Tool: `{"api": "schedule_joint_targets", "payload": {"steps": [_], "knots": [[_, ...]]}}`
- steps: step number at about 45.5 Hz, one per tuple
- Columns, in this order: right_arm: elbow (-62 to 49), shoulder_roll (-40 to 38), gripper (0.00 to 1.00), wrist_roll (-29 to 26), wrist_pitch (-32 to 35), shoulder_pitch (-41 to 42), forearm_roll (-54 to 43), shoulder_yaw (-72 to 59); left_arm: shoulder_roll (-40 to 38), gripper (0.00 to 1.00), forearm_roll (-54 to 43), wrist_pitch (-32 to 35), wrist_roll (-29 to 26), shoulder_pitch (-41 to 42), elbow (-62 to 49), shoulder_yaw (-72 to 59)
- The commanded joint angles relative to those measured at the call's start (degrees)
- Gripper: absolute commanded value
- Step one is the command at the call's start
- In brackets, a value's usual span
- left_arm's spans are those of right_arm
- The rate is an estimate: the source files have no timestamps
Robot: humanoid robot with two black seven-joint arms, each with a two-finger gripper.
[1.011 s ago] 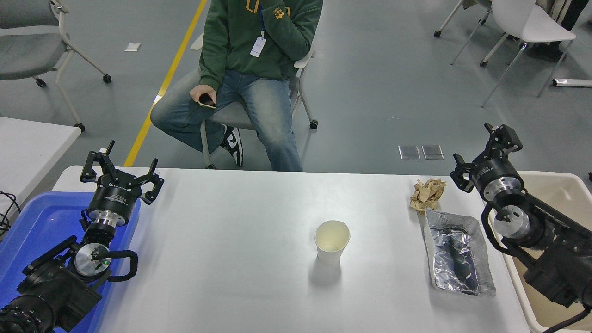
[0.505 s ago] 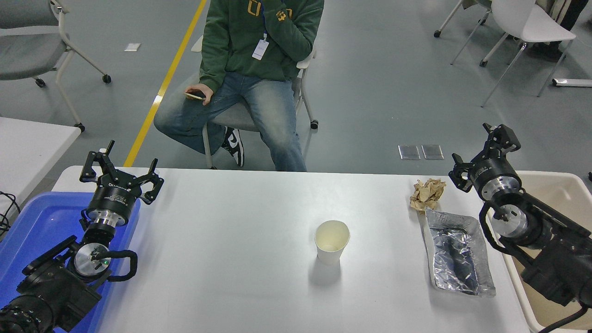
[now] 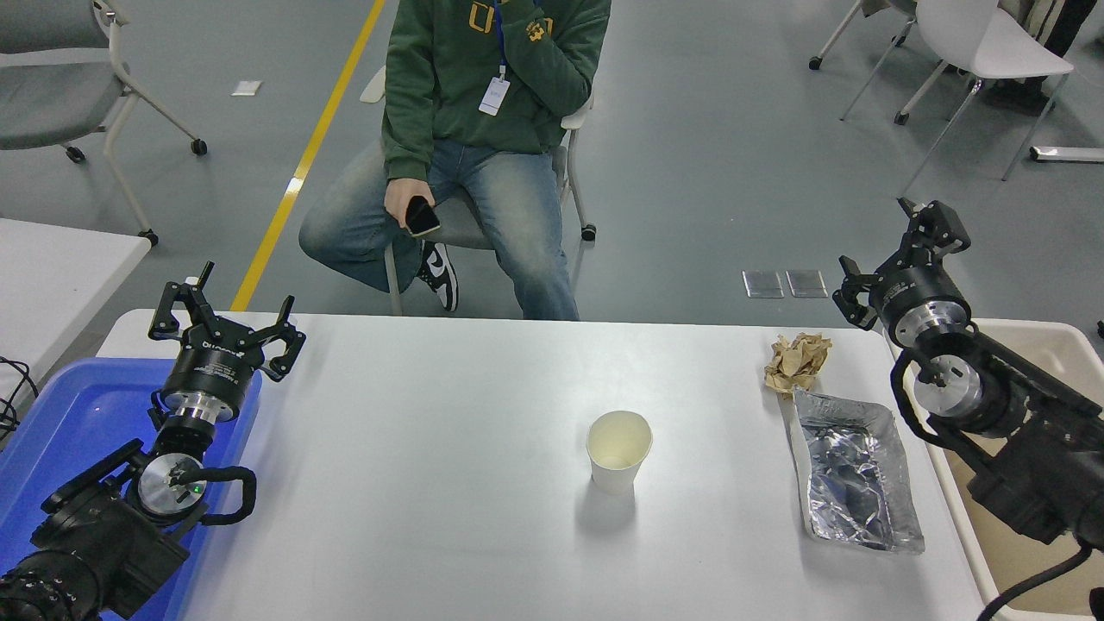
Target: Clean the table surface
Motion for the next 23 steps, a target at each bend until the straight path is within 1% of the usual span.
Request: {"api": "schedule_joint_targets", "payload": {"steps": [1,5,11,14,19,23], "knots": [[0.02,-0.56,1.00,0.18,0.04,0.92,-0.82,-1.67,0.00,1.00,-0.03,0.00,0.01,0.00,0.01,0.00],[0.11,-0.91,1.00,0.26,0.65,1.01,-1.43,-1.76,0.00,1.00,-0.03,0.00,0.01,-0.09,0.01,0.00],[1.07,-3.54,1.00,0.26,1.79,0.92,-6.79,-3.42,0.00,1.00,0.06,0.00,0.01,0.00,0.01,0.00],[1.60,-4.78,1.00,0.26,2.67,1.09,-7.15,-4.83,0.00,1.00,-0.03,0.00,0.01,0.00,-0.07,0.00],[6.95,-7.15,1.00,0.26,3.38,0.66,-8.20,-5.62,0.00,1.00,-0.03,0.00,0.01,0.00,0.01,0.00],[12.31,-10.48,1.00,0.26,3.47,0.39,-8.47,-8.25,0.00,1.00,0.06,0.00,0.01,0.00,-0.07,0.00]]}}
